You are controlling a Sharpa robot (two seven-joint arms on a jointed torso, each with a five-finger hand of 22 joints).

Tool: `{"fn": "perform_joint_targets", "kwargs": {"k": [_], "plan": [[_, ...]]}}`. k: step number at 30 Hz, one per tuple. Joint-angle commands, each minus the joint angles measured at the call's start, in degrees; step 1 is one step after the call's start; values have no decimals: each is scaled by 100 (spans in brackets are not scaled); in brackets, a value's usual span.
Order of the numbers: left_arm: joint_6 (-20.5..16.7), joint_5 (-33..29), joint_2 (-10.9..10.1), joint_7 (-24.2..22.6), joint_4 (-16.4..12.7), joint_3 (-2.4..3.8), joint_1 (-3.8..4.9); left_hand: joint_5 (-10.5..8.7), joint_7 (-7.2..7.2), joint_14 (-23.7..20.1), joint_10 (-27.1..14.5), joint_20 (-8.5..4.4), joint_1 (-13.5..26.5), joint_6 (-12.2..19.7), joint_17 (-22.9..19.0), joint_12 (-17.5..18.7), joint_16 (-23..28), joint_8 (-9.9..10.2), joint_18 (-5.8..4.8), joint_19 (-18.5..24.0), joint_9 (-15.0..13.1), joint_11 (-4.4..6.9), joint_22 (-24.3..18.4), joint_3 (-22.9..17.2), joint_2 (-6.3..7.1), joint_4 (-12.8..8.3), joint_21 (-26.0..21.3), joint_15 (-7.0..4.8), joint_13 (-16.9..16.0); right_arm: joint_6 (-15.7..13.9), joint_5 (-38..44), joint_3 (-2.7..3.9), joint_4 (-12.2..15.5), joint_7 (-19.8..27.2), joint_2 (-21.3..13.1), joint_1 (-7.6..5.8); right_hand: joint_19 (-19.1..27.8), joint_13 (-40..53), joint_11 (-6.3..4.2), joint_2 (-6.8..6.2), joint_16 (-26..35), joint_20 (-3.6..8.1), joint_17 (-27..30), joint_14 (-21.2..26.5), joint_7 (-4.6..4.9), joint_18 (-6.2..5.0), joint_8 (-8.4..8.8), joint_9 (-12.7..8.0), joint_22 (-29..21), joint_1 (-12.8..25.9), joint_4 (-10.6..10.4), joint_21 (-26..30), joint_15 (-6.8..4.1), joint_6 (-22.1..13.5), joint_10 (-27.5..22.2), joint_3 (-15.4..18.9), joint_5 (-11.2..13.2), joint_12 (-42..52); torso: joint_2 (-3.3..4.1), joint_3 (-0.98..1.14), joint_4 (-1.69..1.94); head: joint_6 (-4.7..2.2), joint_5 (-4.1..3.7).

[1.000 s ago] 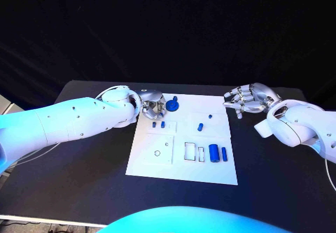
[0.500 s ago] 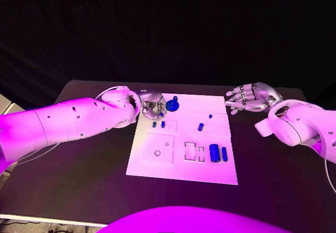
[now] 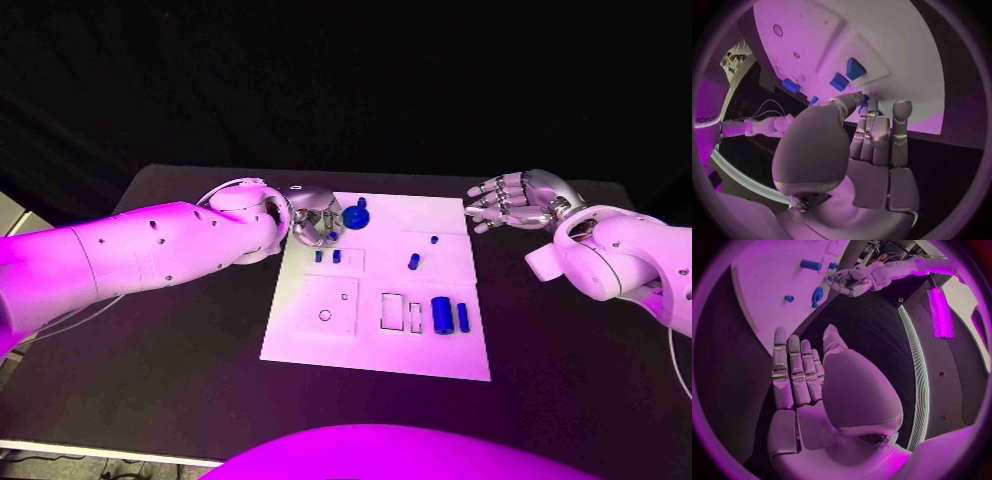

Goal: Assemble the parts on the task board

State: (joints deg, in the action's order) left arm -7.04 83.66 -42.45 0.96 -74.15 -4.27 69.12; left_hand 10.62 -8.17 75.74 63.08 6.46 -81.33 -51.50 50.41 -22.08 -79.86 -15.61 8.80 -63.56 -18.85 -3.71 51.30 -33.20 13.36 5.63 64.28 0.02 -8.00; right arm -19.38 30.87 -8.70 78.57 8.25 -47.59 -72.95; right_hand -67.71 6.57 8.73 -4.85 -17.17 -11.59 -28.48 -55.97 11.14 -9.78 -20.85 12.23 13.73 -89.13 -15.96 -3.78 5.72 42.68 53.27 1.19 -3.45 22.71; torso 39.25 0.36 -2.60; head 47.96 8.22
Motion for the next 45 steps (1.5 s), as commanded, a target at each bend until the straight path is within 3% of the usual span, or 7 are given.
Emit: {"fn": "perform_joint_targets", "kwargs": {"k": [1, 7, 26, 33, 40, 42, 45], "plan": [[-51, -106, -2, -60, 0, 2, -2, 6, 4, -33, 14, -2, 17, 59, 2, 27, 34, 32, -11, 31, 10, -29, -5, -6, 60, 30, -39, 16, -10, 36, -43, 0, -4, 103, 8, 11, 82, -45, 34, -5, 98, -22, 37, 11, 127, -64, -25, -14, -64, -35, 6, 18, 50, -71, 33, 42, 2, -39, 1, -1, -3, 11, 6], [-59, -137, -15, -41, 9, 3, -2, 3, 7, 3, 19, -6, 19, 262, 113, 2, 1, 180, -16, -4, 41, -22, 16, 15, 90, 40, -31, 11, -97, 9, -43, 0, -29, 94, 12, 20, 746, -250, 121, -11, 595, -210, 303, 268, 195, -61, -28, -43, -538, -18, 7, 30, 212, -114, -1, 65, 2, -87, 1, 0, -7, 14, 11], [84, -161, -209, -24, -87, 32, -1, 5, 124, -59, -143, 4, 118, 553, 64, -16, 27, 370, 1, 69, 57, -43, -109, 225, 193, 149, -149, 31, -259, -30, 196, 0, -120, 74, 11, 35, 1063, -302, 116, -4, 778, -264, 596, -61, 98, -88, -73, -51, -877, -64, 38, -9, 207, -57, -21, 32, -1, -452, -1, -2, -10, 33, 3], [159, -419, -437, -63, -209, 105, 2, 24, 216, -272, -513, 82, 10, 805, -214, -18, 117, 513, 51, 266, 78, -149, -387, 830, 124, 352, -407, 124, -416, -45, 959, 1, -251, 93, 39, 35, 297, -297, -38, -8, 696, -8, 761, -845, -54, -90, -6, -72, -919, -313, 115, -244, -23, 303, 432, -71, 0, -877, -5, 3, -1, 15, 3], [-159, -1799, -717, -338, -227, 237, 32, 43, -19, -852, -800, 141, -378, 575, -1212, 19, 518, 376, 177, 753, 32, -257, -1012, 749, -68, 431, -934, 211, -411, -48, 2311, 3, -377, -49, 167, 28, -1277, -291, -385, -180, -230, 707, 232, -2660, -241, -59, 169, -135, -415, -722, 100, -1315, -583, 845, 1294, -485, -11, -1281, -1, 14, -17, -58, -22], [-172, -2503, -811, -544, -242, 272, 46, 37, -150, -800, -664, 108, -462, 437, -1103, -192, 473, 288, 182, 755, 12, -206, -1003, 597, -92, 395, -923, 172, -500, -29, 2722, 3, -403, -135, 233, 24, -1505, -281, -430, -309, -1104, 799, -409, -2973, -279, -15, 323, -181, -58, -697, -64, -1831, -636, 1019, 1548, -740, -11, -1536, 5, 12, -25, -75, -40], [-131, -3568, -935, -852, -290, 300, 61, 33, -184, -910, -703, 89, -472, 280, -1311, -353, 553, 182, 178, 765, -10, -228, -998, 490, -94, 369, -921, 185, -580, -11, 3230, 4, -413, -290, 334, 17, -1586, -260, -449, -491, -2559, 841, -1492, -2793, -317, 249, 521, -206, 2202, -501, -55, -3963, -651, 1195, 1794, -1254, -9, -1827, 12, 17, -37, -118, -72]]}}
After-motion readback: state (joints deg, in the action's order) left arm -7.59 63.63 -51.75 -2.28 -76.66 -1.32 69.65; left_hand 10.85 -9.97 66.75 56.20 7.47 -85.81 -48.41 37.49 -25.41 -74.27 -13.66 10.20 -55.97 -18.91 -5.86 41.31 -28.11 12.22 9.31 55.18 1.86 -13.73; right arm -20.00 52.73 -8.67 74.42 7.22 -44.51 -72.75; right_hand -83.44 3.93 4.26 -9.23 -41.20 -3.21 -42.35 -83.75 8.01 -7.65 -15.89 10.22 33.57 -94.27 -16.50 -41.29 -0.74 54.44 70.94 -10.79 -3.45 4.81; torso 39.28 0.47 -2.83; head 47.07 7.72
